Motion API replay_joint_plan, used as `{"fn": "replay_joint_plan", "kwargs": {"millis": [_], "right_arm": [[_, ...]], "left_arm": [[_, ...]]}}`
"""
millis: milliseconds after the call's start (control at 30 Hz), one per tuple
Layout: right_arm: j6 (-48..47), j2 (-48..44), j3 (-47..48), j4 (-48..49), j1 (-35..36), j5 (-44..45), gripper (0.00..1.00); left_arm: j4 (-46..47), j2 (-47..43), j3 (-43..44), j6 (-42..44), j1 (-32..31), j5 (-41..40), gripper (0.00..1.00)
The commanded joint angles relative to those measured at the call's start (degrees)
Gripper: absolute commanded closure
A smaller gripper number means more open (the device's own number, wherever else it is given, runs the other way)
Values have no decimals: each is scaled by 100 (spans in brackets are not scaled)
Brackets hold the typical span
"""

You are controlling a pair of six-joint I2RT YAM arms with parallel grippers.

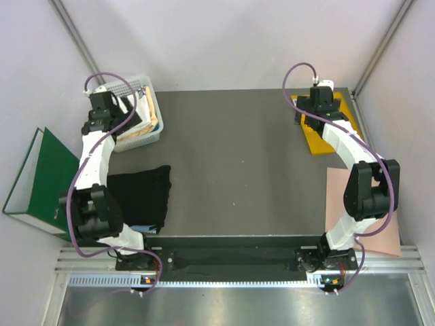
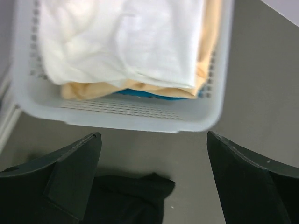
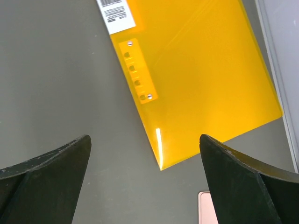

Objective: Fold and stack the t-shirts
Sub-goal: Grab crumpled tshirt from bin with the left arm

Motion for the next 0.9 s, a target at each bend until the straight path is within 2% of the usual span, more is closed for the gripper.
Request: {"fn": "replay_joint_plan", "kwargs": {"millis": [0,67,167,233,333,500,667,867], "right_arm": [[44,-40,56,121,183,-22,1],[27,-14,38,129,209,-22,0],[44,39,55,130,271,-13,0],[44,57,82,121,323,5,0],[27,74,108,103,403,57,0],[1,22,47,94,438,84,1],[18,-84,-173,112,438,84,0],[0,-163,-384,129,447,75,0]], "left_arm": [[319,-102,80,128,-232,717,1],[64,126,474,434,-521,683,1],[-726,670,1228,1321,-1425,-1088,1],[-903,961,1476,1429,-1778,-2080,1],[-808,979,1495,1192,-1753,-2227,1],[-613,1084,1837,1078,-1411,-1709,1],[-631,1356,2330,508,-375,-752,1],[-1096,2428,3357,226,364,365,1]]}}
